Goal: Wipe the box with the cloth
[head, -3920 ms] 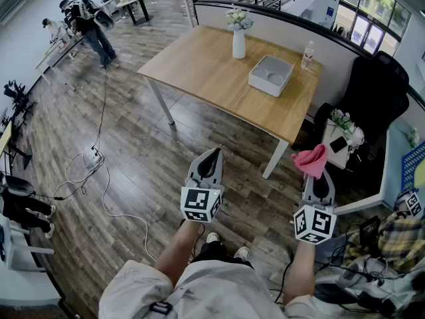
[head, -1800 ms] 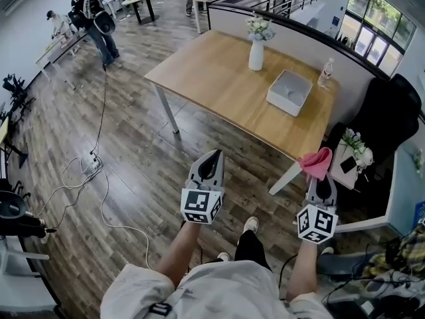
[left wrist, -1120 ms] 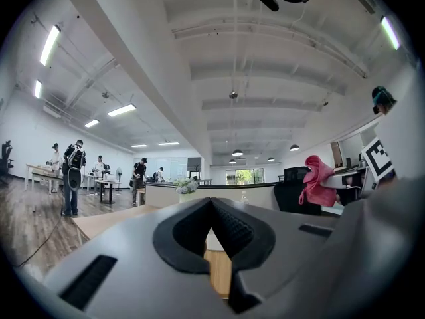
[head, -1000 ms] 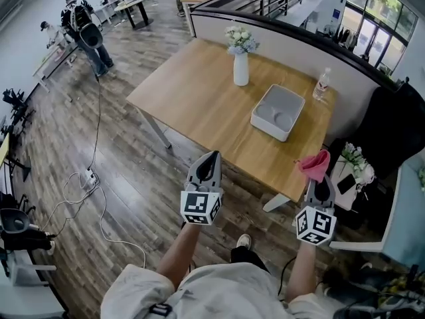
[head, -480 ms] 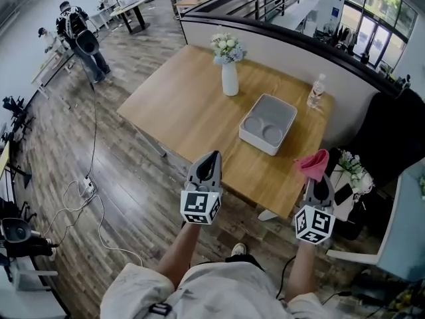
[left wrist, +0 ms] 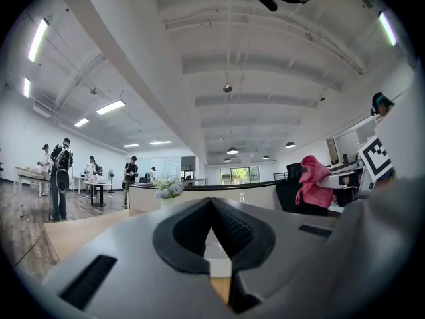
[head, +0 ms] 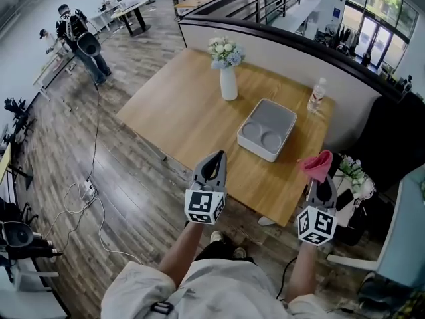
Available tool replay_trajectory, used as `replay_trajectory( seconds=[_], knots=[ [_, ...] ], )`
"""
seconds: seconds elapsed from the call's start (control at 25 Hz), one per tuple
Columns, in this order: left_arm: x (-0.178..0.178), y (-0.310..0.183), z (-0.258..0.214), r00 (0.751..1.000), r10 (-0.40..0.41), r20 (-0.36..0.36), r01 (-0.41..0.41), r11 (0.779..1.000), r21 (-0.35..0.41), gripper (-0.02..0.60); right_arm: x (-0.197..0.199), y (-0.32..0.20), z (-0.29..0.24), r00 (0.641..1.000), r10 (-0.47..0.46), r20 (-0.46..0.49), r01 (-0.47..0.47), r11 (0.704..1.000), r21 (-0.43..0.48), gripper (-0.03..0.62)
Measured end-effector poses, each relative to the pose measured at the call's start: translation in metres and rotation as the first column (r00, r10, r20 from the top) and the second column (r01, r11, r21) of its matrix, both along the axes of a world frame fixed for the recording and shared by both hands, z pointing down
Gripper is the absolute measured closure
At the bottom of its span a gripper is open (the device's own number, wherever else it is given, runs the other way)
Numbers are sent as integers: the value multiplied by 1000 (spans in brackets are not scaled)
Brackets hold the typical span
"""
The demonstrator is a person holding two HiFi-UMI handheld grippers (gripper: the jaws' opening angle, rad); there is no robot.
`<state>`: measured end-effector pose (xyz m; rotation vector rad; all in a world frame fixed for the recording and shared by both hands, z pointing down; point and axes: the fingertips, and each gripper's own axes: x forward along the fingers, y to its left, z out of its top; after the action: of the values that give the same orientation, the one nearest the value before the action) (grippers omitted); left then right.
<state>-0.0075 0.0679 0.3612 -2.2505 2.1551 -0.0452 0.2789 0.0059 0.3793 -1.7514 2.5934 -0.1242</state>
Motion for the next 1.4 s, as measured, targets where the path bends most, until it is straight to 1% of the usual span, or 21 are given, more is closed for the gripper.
replay_trajectory(
  seconds=[0.16,0.28,0.6,0.96,1.24,1.4],
  knots=[
    [-1,-12,3,1000,29,1,-29,1000,-7,572,-5,-9,3,1000,9,-4,-9,1000,1,531],
    [-9,-27,4,999,49,8,-49,999,3,572,-14,-23,5,1000,20,-3,-20,1000,5,531],
    [-51,-86,4,997,74,-25,-73,997,23,572,-54,-71,-2,999,44,-24,-43,999,19,531],
    [-98,-151,1,993,115,-30,-114,993,21,572,-99,-124,-5,996,80,-41,-80,997,3,531],
    [-131,-188,0,989,143,-47,-142,989,30,572,-132,-154,-12,993,107,-55,-106,994,19,531],
    [-146,-202,1,985,162,-56,-160,986,40,572,-147,-161,-19,990,118,-72,-116,993,37,531]
  ],
)
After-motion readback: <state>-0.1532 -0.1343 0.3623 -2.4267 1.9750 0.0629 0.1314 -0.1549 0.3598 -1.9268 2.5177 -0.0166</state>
